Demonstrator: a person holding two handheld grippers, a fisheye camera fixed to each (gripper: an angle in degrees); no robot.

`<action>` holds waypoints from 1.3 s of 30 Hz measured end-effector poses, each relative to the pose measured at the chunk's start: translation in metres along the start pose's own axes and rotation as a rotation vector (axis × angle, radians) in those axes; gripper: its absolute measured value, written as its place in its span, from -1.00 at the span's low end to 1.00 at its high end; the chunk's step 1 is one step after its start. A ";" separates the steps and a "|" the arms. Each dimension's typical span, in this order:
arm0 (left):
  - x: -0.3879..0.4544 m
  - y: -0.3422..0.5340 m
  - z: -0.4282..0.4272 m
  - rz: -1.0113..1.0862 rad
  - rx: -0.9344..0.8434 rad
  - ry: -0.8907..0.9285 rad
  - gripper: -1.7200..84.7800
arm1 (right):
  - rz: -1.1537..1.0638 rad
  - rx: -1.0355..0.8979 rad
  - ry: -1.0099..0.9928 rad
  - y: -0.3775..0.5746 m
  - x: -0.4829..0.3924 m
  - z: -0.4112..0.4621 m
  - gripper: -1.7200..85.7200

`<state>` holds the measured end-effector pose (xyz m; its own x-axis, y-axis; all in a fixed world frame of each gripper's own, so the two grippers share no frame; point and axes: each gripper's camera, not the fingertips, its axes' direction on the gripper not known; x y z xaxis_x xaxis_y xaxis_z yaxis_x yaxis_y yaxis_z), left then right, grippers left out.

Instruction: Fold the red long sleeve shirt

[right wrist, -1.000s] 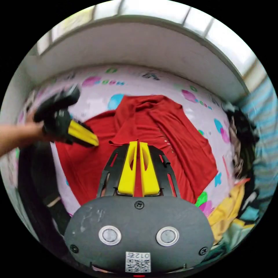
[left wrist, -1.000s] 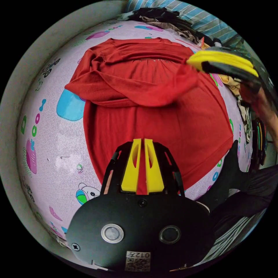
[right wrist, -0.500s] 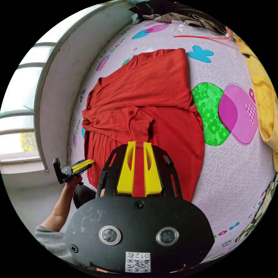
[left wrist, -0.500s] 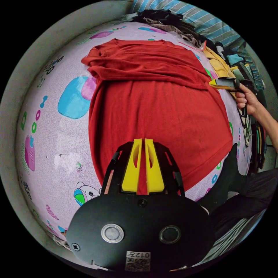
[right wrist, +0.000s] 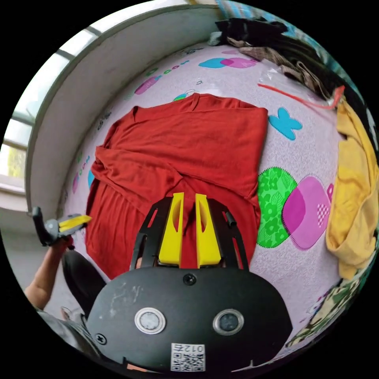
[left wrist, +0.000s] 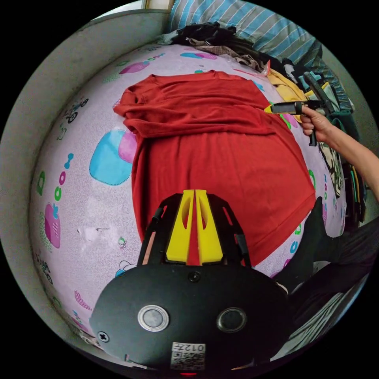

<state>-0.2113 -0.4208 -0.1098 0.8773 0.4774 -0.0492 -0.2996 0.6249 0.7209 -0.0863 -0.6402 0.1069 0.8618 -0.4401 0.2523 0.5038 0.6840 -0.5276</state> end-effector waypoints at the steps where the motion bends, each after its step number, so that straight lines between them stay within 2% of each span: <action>1: -0.006 -0.009 -0.003 -0.010 0.014 -0.019 -0.95 | -0.039 -0.010 0.026 -0.003 -0.005 0.002 -0.84; 7: -0.028 -0.071 -0.018 0.061 0.067 -0.220 -0.94 | -0.180 -0.055 0.191 -0.012 -0.017 0.006 -0.93; 11: -0.033 -0.116 -0.007 0.196 0.014 -0.315 -0.91 | -0.232 -0.053 0.159 -0.017 -0.013 -0.004 -0.98; 22: -0.019 -0.215 0.064 0.691 -0.249 -0.340 -0.81 | -0.225 -0.090 -0.026 -0.041 0.040 -0.033 -0.98; 29: -0.011 -0.246 0.096 0.837 -0.363 -0.370 -0.78 | -0.260 -0.152 -0.108 -0.061 0.067 -0.042 -0.98; 39: 0.001 -0.276 0.111 0.869 -0.424 -0.329 -0.95 | -0.244 -0.146 -0.239 -0.080 0.093 -0.088 -0.98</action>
<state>-0.0864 -0.6616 -0.2323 0.3334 0.7169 0.6123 -0.9337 0.3410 0.1092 -0.0516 -0.7870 0.1016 0.7159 -0.4193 0.5583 0.6969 0.4785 -0.5342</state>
